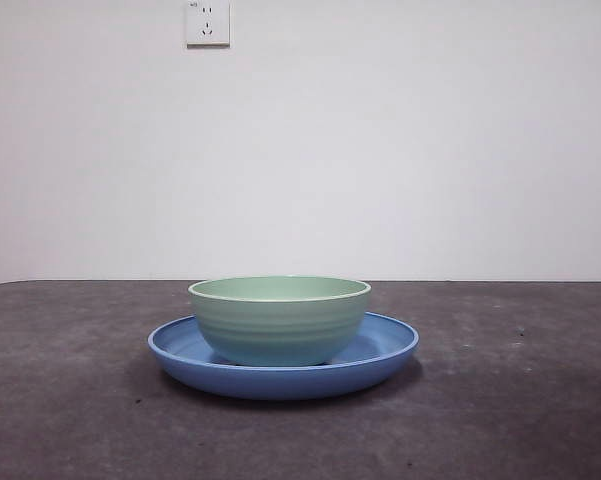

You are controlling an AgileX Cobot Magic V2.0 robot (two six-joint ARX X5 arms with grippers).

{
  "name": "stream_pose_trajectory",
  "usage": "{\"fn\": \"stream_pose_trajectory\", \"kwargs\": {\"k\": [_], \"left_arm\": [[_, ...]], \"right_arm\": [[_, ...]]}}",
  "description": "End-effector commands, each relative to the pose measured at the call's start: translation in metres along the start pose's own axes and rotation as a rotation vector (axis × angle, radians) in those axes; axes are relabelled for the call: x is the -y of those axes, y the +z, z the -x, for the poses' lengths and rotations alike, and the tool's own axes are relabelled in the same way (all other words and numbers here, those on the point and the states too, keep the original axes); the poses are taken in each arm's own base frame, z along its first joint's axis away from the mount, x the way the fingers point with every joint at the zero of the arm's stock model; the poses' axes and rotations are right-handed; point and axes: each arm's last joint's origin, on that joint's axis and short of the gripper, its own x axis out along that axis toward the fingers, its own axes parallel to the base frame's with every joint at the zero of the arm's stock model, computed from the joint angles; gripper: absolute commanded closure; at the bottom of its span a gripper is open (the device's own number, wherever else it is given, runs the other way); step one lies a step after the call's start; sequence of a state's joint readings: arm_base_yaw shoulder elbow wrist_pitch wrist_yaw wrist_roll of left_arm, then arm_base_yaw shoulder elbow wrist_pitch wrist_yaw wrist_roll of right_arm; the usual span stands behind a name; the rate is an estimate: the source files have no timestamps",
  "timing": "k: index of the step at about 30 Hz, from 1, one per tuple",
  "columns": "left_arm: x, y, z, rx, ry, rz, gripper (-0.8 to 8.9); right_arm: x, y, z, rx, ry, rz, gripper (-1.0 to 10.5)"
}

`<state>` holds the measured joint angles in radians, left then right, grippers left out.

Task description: Place the green bowl on the blue plate

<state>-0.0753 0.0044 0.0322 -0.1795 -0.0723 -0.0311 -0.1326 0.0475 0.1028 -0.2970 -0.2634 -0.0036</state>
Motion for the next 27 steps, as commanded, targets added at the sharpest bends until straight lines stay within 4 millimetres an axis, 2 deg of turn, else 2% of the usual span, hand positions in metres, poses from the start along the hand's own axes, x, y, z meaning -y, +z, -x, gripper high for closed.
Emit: {"fn": "stream_pose_trajectory", "kwargs": {"k": [1,3,11,20,27], "left_arm": [[0.0,-0.007,-0.002,-0.026,-0.003,-0.017,7.94],[0.0,-0.007,-0.002,-0.026,-0.003,-0.017,7.94],[0.0,-0.007,-0.002,-0.026,-0.003,-0.018,7.94],[0.0,-0.007,-0.002,-0.026,-0.003,-0.017,7.94],[0.0,-0.007,-0.002,-0.026,-0.003,-0.017,7.94]], "right_arm": [[0.002,-0.006,-0.005,0.072,-0.011,0.019,9.3],[0.003,-0.012,-0.008,0.108,-0.041,0.026,9.3],[0.006,-0.014,-0.008,0.083,-0.3,0.029,9.3],[-0.004,-0.015,-0.009,0.072,-0.194,0.048,9.3],[-0.003,-0.013,-0.009,0.092,-0.198,0.047,9.3]]}}
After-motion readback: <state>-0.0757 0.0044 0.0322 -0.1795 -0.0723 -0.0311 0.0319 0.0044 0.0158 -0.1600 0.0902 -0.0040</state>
